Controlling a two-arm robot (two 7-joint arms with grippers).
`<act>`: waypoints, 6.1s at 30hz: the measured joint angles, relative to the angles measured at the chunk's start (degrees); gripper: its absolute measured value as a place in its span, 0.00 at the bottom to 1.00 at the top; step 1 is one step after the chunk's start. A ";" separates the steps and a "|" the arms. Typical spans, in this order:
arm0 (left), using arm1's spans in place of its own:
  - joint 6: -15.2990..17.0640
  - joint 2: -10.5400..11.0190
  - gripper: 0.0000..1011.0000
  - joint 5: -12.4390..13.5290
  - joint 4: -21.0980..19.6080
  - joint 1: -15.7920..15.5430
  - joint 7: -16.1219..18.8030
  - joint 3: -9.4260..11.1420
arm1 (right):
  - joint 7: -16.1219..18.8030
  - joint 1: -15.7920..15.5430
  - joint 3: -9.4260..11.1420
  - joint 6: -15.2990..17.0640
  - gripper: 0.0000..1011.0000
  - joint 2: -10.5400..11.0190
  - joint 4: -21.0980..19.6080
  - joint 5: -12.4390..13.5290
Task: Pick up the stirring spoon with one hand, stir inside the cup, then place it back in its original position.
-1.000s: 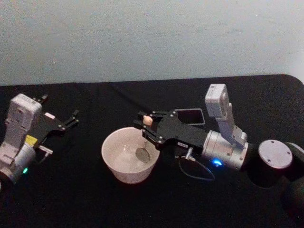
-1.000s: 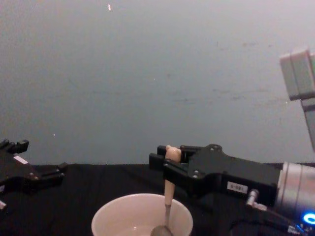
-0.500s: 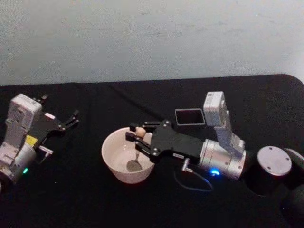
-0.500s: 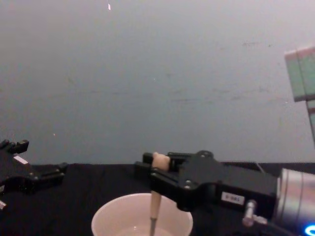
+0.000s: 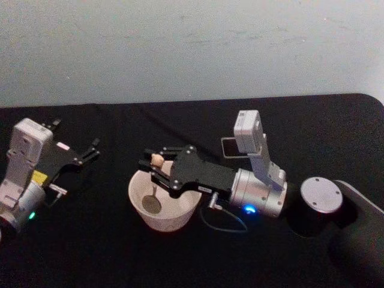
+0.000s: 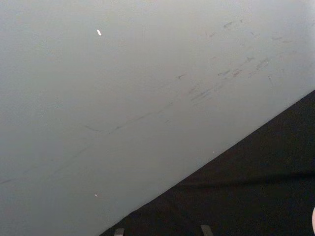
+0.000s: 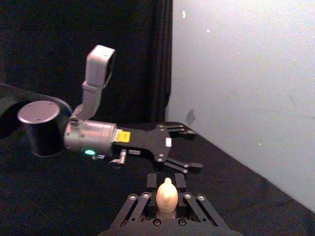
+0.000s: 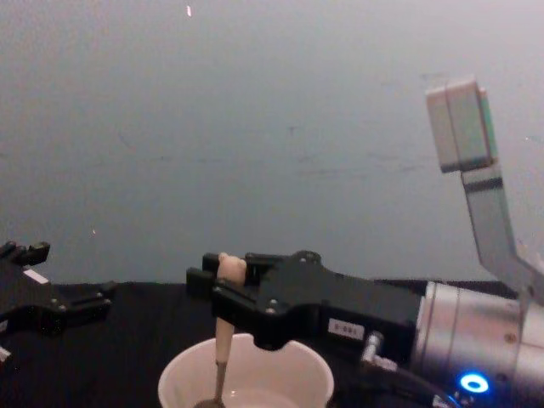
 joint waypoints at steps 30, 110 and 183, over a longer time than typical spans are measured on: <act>0.00 0.00 0.99 0.00 0.00 0.00 0.00 0.00 | -2.01 1.62 2.31 -1.34 0.21 -0.90 3.57 -1.91; 0.00 0.00 0.99 0.00 0.00 0.00 0.00 0.00 | -16.98 -14.52 16.61 6.84 0.21 9.03 -20.32 -0.68; 0.00 0.00 0.99 0.00 0.00 0.00 0.00 0.00 | -18.67 -14.52 17.69 6.61 0.99 4.78 -15.37 -0.72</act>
